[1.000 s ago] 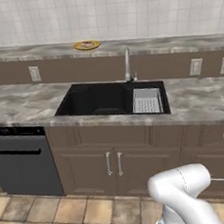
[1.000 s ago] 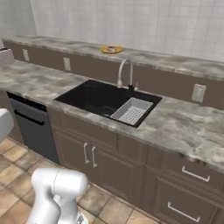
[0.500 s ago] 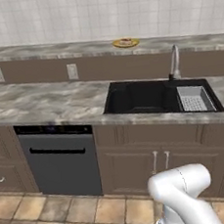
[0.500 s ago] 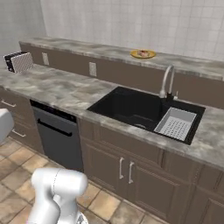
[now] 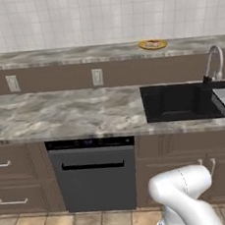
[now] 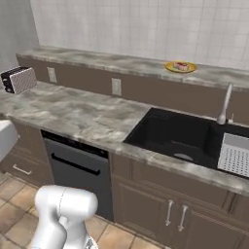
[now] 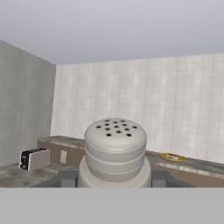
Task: Retrieve the shaker from the cabinet and place it next the steak on a plate on the dining table.
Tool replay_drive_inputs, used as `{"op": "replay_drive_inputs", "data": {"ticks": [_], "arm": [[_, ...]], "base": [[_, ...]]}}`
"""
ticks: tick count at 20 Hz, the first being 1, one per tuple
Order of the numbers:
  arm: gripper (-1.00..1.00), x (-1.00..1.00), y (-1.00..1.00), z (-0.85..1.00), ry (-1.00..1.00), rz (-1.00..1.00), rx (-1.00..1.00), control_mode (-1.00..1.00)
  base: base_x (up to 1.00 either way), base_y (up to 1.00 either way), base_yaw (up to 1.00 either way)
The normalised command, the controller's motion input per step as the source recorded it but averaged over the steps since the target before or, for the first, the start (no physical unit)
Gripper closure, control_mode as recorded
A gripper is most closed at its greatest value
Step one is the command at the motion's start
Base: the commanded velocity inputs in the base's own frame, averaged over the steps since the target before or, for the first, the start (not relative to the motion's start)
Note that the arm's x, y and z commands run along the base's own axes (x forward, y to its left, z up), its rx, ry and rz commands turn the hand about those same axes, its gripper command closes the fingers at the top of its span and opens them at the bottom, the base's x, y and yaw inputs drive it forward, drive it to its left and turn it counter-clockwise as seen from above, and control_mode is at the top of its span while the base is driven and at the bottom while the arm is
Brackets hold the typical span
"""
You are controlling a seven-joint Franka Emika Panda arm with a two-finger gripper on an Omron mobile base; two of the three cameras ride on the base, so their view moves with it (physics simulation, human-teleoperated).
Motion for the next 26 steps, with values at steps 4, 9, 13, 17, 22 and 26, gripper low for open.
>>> {"op": "replay_drive_inputs", "data": {"ticks": [4, 9, 13, 17, 22, 26], "arm": [[1.0, 0.0, 0.0, 0.0, 0.0, 0.0, 0.0, 1.0], [1.0, 0.0, 0.0, 0.0, 0.0, 0.0, 0.0, 1.0], [1.0, 0.0, 0.0, 0.0, 0.0, 0.0, 0.0, 1.0], [1.0, 0.0, 0.0, 0.0, 0.0, 0.0, 0.0, 1.0], [1.0, 0.0, 0.0, 0.0, 0.0, 0.0, 0.0, 1.0], [1.0, 0.0, 0.0, 0.0, 0.0, 0.0, 0.0, 1.0]], "base": [[-0.03, 1.0, 0.27], [-0.51, 1.0, 0.48], [-0.8, 1.0, 0.57], [-0.36, 0.98, 0.68], [1.0, 0.46, 0.23], [1.0, 0.84, -0.18]]}}
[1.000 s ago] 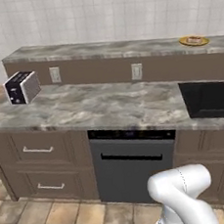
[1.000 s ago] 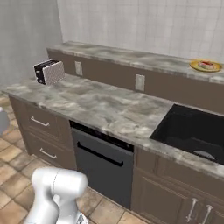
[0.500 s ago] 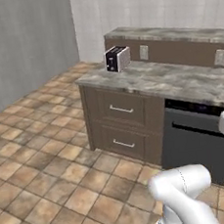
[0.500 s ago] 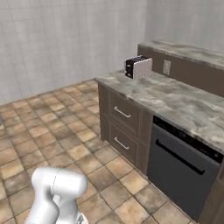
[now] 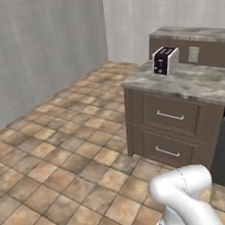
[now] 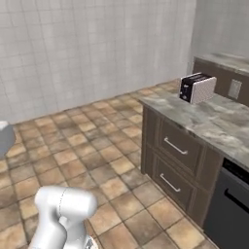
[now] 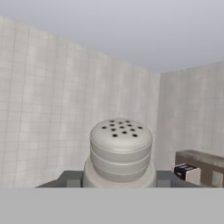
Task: Retrieve the shaker from the cabinet and place it next the steak on a plate on the dining table.
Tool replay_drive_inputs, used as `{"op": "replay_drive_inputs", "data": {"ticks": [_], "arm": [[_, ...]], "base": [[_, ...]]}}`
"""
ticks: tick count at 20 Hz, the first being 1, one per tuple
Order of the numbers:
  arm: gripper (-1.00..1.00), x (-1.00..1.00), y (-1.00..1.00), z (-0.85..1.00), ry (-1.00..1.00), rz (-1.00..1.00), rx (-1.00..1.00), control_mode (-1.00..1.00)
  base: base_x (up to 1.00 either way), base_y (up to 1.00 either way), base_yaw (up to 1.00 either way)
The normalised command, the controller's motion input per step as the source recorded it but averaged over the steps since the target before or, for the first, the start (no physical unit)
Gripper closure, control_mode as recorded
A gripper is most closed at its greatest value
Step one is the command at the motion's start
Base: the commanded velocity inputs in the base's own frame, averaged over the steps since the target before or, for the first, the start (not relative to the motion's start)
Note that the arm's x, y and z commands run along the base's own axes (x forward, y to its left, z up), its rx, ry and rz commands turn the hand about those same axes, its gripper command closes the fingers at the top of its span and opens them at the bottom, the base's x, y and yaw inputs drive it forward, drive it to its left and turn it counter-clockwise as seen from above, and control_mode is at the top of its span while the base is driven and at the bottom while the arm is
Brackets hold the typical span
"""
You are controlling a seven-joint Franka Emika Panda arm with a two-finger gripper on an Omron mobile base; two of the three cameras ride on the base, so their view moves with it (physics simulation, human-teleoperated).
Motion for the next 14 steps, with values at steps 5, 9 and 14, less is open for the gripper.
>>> {"op": "replay_drive_inputs", "data": {"ticks": [5, 9, 14], "arm": [[1.0, 0.0, 0.0, 0.0, 0.0, 0.0, 0.0, 1.0], [1.0, 0.0, 0.0, 0.0, 0.0, 0.0, 0.0, 1.0], [1.0, 0.0, 0.0, 0.0, 0.0, 0.0, 0.0, 1.0]], "base": [[1.0, 1.0, -0.27], [1.0, 1.0, -0.27], [1.0, 1.0, -0.28]]}}
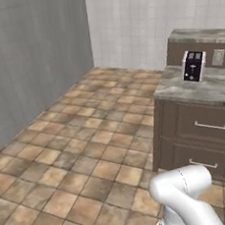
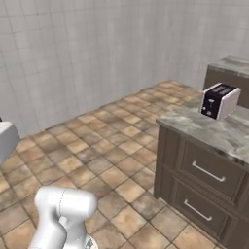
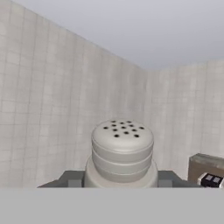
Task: Retrieve the shaker from the cabinet and place it next the steak on a plate on the dining table.
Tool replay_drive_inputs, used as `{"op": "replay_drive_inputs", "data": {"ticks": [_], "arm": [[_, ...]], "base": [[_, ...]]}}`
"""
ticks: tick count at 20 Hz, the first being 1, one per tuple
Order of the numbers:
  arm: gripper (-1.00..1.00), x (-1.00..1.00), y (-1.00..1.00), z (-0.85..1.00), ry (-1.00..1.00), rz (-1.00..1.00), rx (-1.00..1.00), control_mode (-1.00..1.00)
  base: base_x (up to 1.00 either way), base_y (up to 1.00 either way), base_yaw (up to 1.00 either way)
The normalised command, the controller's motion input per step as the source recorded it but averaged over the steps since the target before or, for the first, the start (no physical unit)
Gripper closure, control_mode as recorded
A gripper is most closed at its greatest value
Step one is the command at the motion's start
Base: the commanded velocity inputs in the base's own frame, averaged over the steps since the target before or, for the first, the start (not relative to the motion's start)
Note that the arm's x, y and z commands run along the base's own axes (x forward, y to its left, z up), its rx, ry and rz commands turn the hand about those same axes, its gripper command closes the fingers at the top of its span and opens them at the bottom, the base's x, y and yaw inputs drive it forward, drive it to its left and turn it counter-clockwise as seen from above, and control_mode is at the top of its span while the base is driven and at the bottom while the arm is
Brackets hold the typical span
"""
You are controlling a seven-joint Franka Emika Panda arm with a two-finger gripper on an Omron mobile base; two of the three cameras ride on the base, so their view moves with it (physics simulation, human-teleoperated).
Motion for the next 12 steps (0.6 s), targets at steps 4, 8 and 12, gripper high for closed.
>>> {"op": "replay_drive_inputs", "data": {"ticks": [4, 8, 12], "arm": [[1.0, 0.0, 0.0, 0.0, 0.0, 0.0, 0.0, 1.0], [1.0, 0.0, 0.0, 0.0, 0.0, 0.0, 0.0, 1.0], [1.0, 0.0, 0.0, 0.0, 0.0, 0.0, 0.0, 1.0]], "base": [[1.0, 0.95, -0.3], [1.0, 0.84, -0.32], [1.0, 0.77, -0.35]]}}
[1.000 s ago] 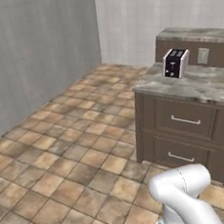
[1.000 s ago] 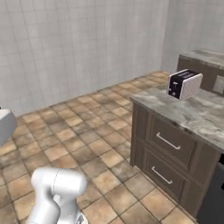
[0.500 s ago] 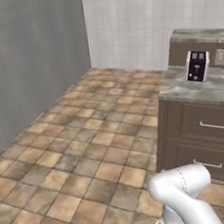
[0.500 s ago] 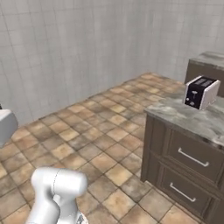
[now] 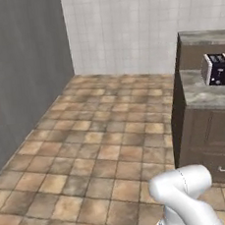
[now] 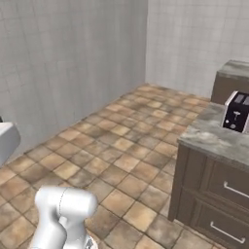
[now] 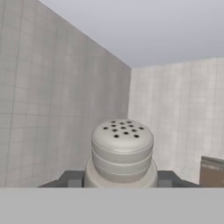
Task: Retrieve the shaker from the cabinet and place it next the steak on a plate on the dining table.
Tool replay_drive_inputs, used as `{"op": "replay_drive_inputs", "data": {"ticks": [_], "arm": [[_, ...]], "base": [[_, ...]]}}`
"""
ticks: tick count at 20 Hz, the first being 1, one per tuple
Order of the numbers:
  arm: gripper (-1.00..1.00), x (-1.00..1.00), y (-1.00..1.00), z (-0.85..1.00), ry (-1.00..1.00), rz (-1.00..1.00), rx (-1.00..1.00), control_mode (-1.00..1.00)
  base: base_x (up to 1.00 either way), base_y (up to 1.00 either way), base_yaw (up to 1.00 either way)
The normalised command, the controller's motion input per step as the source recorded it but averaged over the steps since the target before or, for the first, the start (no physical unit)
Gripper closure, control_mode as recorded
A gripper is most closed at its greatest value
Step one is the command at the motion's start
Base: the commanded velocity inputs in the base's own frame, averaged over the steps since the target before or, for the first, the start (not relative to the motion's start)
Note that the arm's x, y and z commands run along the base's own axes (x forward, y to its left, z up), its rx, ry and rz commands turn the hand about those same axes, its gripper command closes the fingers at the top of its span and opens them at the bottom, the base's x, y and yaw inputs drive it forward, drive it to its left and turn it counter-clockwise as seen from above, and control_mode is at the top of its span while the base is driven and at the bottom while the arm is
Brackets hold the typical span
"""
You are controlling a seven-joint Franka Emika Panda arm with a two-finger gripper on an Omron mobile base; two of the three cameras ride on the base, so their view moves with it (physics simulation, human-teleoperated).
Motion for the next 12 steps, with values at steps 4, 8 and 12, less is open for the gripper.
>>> {"op": "replay_drive_inputs", "data": {"ticks": [4, 8, 12], "arm": [[1.0, 0.0, 0.0, 0.0, 0.0, 0.0, 0.0, 1.0], [1.0, 0.0, 0.0, 0.0, 0.0, 0.0, 0.0, 1.0], [1.0, 0.0, 0.0, 0.0, 0.0, 0.0, 0.0, 1.0]], "base": [[1.0, 0.71, -0.46], [1.0, 0.85, -0.48], [1.0, 0.93, -0.5]]}}
